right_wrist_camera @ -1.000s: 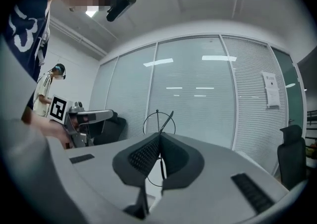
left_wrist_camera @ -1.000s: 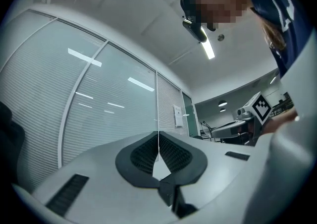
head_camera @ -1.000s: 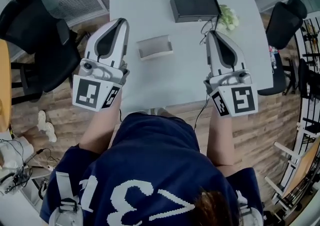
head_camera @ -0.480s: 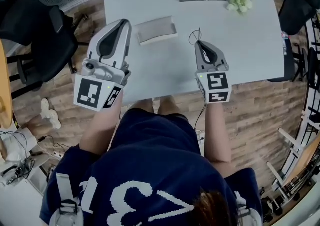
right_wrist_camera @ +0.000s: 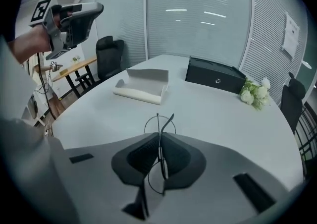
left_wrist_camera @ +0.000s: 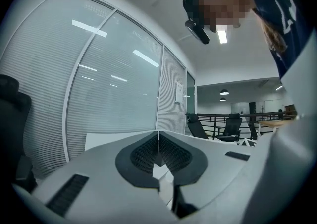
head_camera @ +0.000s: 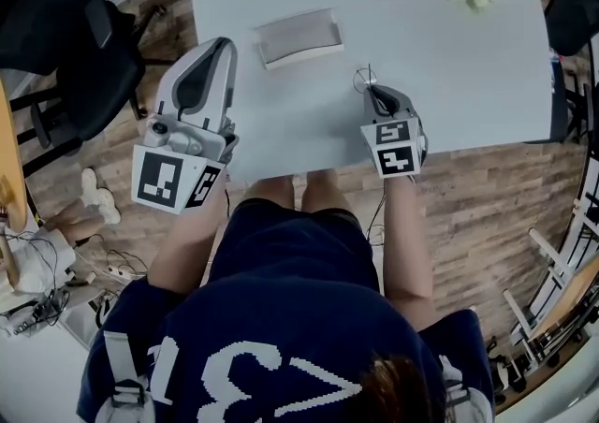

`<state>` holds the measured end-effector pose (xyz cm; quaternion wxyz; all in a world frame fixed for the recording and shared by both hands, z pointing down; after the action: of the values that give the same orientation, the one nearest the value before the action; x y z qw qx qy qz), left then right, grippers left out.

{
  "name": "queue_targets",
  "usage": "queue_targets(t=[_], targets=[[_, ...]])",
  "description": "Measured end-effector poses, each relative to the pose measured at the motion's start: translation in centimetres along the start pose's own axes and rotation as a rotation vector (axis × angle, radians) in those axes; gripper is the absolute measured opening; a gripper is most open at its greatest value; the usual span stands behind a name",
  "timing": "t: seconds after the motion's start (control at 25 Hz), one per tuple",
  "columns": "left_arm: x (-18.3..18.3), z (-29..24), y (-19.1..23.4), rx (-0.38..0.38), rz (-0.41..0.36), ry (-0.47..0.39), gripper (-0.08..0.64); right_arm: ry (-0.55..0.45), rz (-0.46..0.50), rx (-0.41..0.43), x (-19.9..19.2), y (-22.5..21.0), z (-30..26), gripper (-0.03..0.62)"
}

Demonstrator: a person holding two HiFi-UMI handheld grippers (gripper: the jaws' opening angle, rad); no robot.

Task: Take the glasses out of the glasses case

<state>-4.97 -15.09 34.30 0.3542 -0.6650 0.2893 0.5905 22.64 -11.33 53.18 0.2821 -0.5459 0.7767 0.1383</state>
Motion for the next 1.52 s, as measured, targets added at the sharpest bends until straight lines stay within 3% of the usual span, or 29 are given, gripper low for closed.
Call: queue_targets(t=[0.16, 0.32, 0.72, 1.16, 1.52], targets=[[0.1, -0.2, 0.4, 0.009, 0.001, -0.009, 0.018, -0.004, -0.005, 0.021, 0.6, 0.0, 0.0, 0.035], [1.0, -0.5, 0.8, 0.02, -0.007, -0.033, 0.018, -0.077, 0.001, 0.021, 3.1, -0.4, 1.3, 0.034], [5.4, -1.2, 1.9, 0.052, -0.051, -0.14, 0.018, -0.455, 0.02, 0.042, 14.5, -1.1, 9.6, 0.029], [10.6, 0.1, 4.0, 0.151, -0.13, -0.249, 0.018, -0.83, 0.033, 0.22, 23.6, 1.1, 19.0, 0.028], [12.0, 2.2, 5.4, 0.217, -0.155, -0.267, 0.018, -0.913, 0.052, 0.3, 26.2, 3.2, 21.0, 0.025]])
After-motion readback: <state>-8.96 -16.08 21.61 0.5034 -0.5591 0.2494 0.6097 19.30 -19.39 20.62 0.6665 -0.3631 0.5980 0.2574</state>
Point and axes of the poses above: the fingertips, and each gripper's own axes: z backward along the fingers, y to its left, x out of its top, the point moved 7 cm from there along z, backward along the fingers, and after that the axes turned 12 degrees about -z, right-handed, at the moved point
